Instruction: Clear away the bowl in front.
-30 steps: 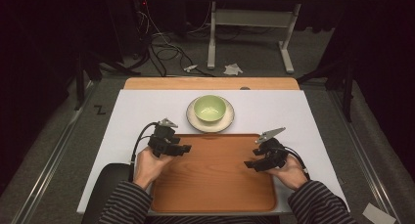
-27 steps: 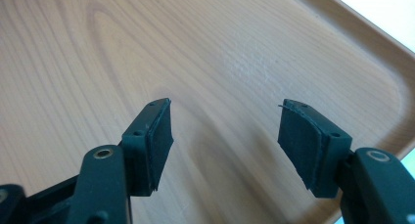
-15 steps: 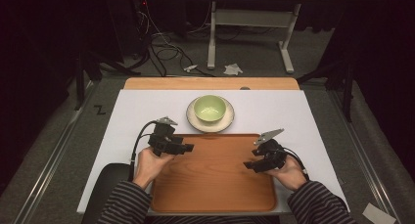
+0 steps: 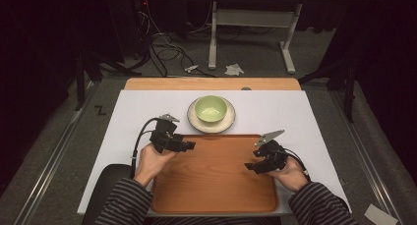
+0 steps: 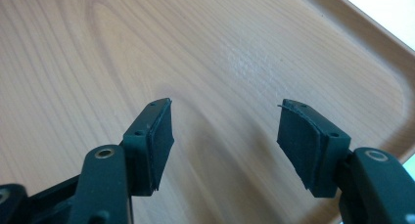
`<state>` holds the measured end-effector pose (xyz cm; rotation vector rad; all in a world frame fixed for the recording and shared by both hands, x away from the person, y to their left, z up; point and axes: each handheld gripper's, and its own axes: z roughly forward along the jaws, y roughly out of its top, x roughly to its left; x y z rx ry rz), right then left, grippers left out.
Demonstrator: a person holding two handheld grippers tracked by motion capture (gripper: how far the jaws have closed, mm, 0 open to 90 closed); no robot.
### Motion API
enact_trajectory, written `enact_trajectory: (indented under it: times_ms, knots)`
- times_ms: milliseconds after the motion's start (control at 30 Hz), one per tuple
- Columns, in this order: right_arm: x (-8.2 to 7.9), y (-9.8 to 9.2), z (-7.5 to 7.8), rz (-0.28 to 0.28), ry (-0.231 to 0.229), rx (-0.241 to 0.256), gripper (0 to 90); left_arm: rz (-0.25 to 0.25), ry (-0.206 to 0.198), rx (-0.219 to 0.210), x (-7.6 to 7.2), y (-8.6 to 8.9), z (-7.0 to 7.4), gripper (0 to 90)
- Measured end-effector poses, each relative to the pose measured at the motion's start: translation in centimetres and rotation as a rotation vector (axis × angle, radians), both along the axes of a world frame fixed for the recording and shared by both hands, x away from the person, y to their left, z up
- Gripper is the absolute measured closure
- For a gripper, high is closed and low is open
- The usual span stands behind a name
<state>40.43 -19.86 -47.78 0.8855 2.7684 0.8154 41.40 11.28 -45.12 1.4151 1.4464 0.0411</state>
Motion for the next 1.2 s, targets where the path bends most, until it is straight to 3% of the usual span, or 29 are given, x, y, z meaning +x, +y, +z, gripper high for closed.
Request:
enact_trajectory:
  times_ms: [467, 600, 1200]
  knots:
    - [-0.1, -0.1, 0.0, -0.009, 0.000, -0.008, 39.6, -0.033, -0.037, 0.033, 1.1, -1.7, 0.9, 32.9]
    - [-0.1, 0.0, 0.0, 0.001, -0.008, -0.011, 39.7, -0.039, -0.026, 0.048, 1.7, -2.2, 1.0, 32.8]
    - [-0.1, 0.0, 0.0, 0.003, -0.004, -0.013, 39.8, -0.026, -0.043, 0.097, 4.7, -3.1, 2.8, 34.9]
